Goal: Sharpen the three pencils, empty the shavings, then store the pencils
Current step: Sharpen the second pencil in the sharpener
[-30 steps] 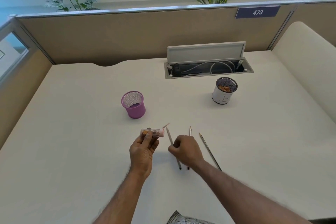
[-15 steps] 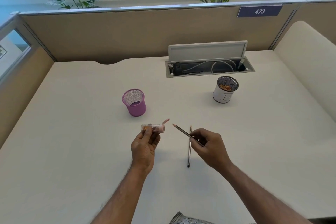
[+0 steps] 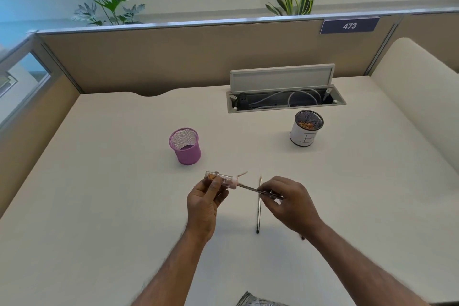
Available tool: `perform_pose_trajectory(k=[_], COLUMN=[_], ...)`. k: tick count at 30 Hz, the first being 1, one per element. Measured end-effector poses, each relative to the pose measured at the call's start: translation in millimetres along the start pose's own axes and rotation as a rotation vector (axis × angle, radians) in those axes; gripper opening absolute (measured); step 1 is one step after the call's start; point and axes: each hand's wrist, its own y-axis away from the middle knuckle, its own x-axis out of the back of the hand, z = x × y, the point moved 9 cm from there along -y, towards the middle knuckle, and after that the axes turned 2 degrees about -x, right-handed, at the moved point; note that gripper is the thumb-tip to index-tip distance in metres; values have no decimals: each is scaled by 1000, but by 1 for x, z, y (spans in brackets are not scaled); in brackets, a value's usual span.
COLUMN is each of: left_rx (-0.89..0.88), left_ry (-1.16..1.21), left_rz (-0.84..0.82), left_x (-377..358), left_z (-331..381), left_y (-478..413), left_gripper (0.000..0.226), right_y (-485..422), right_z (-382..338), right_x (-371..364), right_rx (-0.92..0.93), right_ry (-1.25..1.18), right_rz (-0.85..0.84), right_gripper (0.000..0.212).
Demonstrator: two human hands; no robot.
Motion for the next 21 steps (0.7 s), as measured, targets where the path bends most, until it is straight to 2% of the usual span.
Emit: perform_pose_trajectory(k=[5, 9, 16, 21], left_rx=[-12, -11, -11, -10], left_ry=[15, 56, 25, 7], left_rz=[-5, -7, -9, -43], left_x=[-8, -11, -10, -12], left_z=[4, 2, 1, 1], left_y=[4, 6, 7, 8], left_gripper=[19, 23, 17, 20], right_y=[-2, 2, 3, -3], right_z=[-9, -9, -5, 2], right_x=[12, 14, 10, 8], right_rx=[44, 31, 5, -68], right_ry=[63, -47, -93, -170], right_rz=[124, 179, 127, 7], right_gripper=[20, 16, 11, 9])
